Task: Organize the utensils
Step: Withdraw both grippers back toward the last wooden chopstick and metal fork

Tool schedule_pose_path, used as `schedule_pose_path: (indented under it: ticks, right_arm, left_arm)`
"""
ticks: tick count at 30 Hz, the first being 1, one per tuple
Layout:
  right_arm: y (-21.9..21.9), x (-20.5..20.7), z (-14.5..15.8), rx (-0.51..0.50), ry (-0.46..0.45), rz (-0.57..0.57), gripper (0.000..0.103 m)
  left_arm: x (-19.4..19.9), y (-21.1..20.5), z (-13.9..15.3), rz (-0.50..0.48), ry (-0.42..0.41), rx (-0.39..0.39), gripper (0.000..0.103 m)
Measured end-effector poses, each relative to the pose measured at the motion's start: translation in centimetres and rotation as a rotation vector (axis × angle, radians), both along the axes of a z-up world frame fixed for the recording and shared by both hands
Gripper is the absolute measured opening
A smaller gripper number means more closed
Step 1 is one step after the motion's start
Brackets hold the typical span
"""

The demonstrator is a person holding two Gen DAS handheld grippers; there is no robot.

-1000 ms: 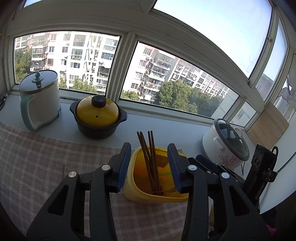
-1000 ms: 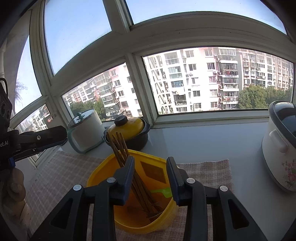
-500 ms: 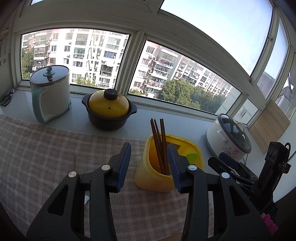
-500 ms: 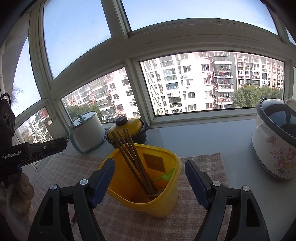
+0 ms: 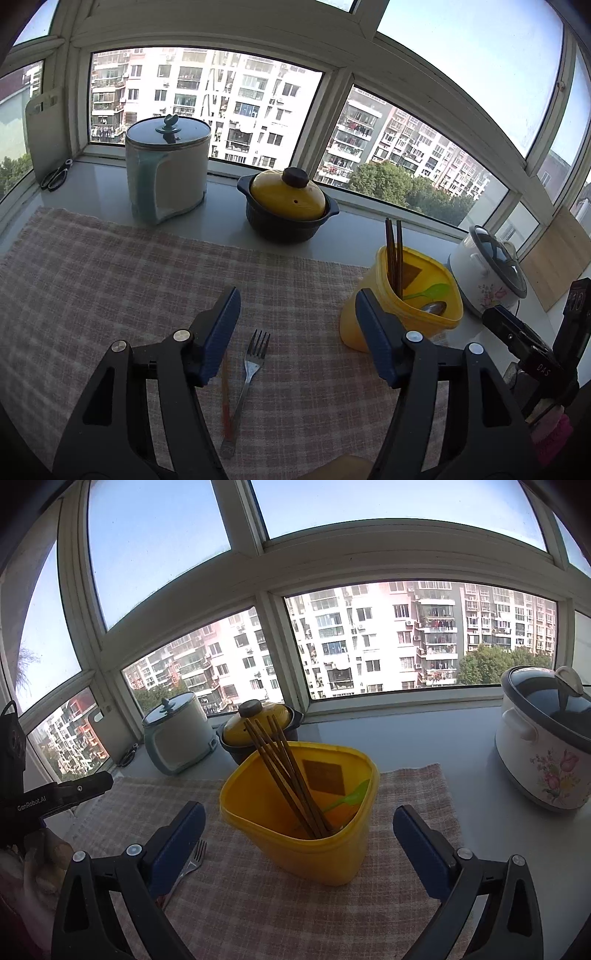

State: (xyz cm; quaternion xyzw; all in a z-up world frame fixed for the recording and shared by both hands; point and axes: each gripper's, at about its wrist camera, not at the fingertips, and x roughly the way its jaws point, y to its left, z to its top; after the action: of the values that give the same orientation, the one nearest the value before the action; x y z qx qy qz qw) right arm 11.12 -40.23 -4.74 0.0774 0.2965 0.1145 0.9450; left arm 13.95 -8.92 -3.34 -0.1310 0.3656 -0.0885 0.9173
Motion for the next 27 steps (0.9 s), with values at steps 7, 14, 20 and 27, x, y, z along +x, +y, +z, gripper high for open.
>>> schedule_pose_path:
  ticks: [7,14,20,27]
  right_arm:
    - [1.8,-1.0,-0.7,0.013,0.017,-0.011,0.103]
    - [4.4,-1.8,-1.4,-0.034,0.039,0.016,0.103]
    - [6.2,-2.1,-2.8,-0.024,0.118,0.050,0.103]
    - [7.9,-2.8,-4.5,-0.019,0.199,0.075,0.098]
  left_arm:
    - [-1.0,3.5,-2.0,0.028,0.059,0.038,0.066]
    - [-0.8,4.9,-5.1,-0.002,0.144,0.068,0.066]
    - [0.7,4.2,-8.3,-0.071,0.240,0.078,0.052]
    - [3.3,3.1,-12.0,-0.124,0.349,0.074,0.029]
